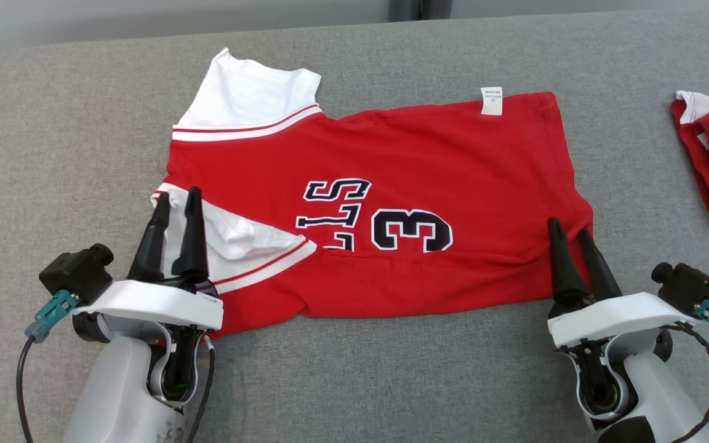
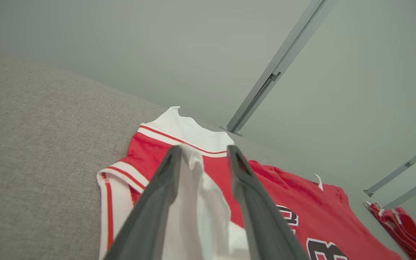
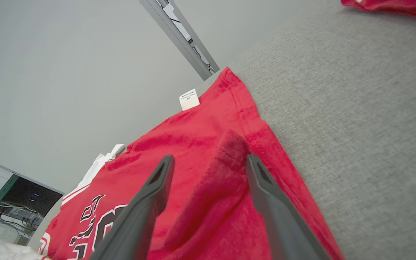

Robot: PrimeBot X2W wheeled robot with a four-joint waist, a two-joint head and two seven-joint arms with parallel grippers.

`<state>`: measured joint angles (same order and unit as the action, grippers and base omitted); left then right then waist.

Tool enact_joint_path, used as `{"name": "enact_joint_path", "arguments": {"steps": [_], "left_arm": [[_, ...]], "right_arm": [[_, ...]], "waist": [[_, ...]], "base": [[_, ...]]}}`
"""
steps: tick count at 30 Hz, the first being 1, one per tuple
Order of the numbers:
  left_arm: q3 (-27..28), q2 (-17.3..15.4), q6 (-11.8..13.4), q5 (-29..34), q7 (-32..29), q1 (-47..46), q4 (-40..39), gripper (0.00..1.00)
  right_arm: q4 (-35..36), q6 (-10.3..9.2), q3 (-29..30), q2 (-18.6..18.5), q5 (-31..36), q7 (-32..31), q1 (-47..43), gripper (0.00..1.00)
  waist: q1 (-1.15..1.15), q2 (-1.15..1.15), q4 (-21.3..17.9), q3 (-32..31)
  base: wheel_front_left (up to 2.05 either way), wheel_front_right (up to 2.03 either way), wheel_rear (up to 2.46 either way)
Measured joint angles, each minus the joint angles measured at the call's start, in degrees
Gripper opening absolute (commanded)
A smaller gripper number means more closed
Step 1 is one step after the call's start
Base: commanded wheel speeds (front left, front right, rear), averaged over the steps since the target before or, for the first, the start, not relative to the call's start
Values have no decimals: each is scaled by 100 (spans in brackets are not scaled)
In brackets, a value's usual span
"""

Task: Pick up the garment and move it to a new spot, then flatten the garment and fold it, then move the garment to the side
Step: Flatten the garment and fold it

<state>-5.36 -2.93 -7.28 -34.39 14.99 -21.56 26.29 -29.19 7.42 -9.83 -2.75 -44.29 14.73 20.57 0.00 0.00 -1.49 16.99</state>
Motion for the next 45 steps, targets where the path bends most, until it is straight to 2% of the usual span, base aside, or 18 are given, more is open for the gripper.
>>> {"name": "enact_joint_path", "arguments": {"steps": [5,12,21,24,32,36,40,41,42,43,44,45], "left_arm": [[43,2,0,-71,0,5,-53,100],[145,-59,-15,-121,0,127,-294,100],[57,-386,-15,-361,-8,1038,-552,100],[-37,-495,-12,-397,-247,1367,-531,100],[-218,-620,400,-489,-1312,1833,-648,100],[-245,-625,644,-490,-1592,1820,-714,100],[-336,-637,738,-499,-1917,1763,-759,100],[-346,-647,748,-501,-1959,1760,-789,87],[-349,-653,762,-506,-1980,1759,-810,87],[-358,-664,770,-506,-2003,1757,-829,30],[-360,-672,771,-508,-2003,1757,-849,0],[-358,-670,779,-508,-2001,1757,-871,0]], "right_arm": [[191,0,227,1,76,11,14,100],[490,0,576,3,517,16,-6,100],[1310,0,1115,-1,1475,19,-600,100],[1541,0,1177,1,1673,-65,-873,100],[1941,0,1295,0,1761,-290,-1234,100],[2026,0,1252,0,1756,-354,-1245,100],[2072,0,1221,0,1756,-409,-1260,100],[2068,0,1237,1,1766,-422,-1278,100],[2052,0,1274,1,1785,-470,-1295,100],[2017,0,1311,-1,1839,-501,-1304,100],[1964,0,1349,-1,1917,-568,-1313,100],[1904,0,1377,-2,2002,-657,-1329,100]], "waist": [[0,0,27,-29],[0,0,70,-101],[0,0,151,-280],[0,0,193,-350],[0,0,258,-452],[0,0,216,-446],[0,0,133,-419],[0,0,111,-409],[0,0,93,-399],[0,0,77,-390],[0,0,63,-382],[0,0,53,-376]], "base": [[0,0,0],[0,0,0],[0,0,0],[0,0,0],[0,0,0],[0,0,0],[0,0,0],[0,0,0],[0,0,0],[0,0,0],[0,0,0],[0,0,0]]}}
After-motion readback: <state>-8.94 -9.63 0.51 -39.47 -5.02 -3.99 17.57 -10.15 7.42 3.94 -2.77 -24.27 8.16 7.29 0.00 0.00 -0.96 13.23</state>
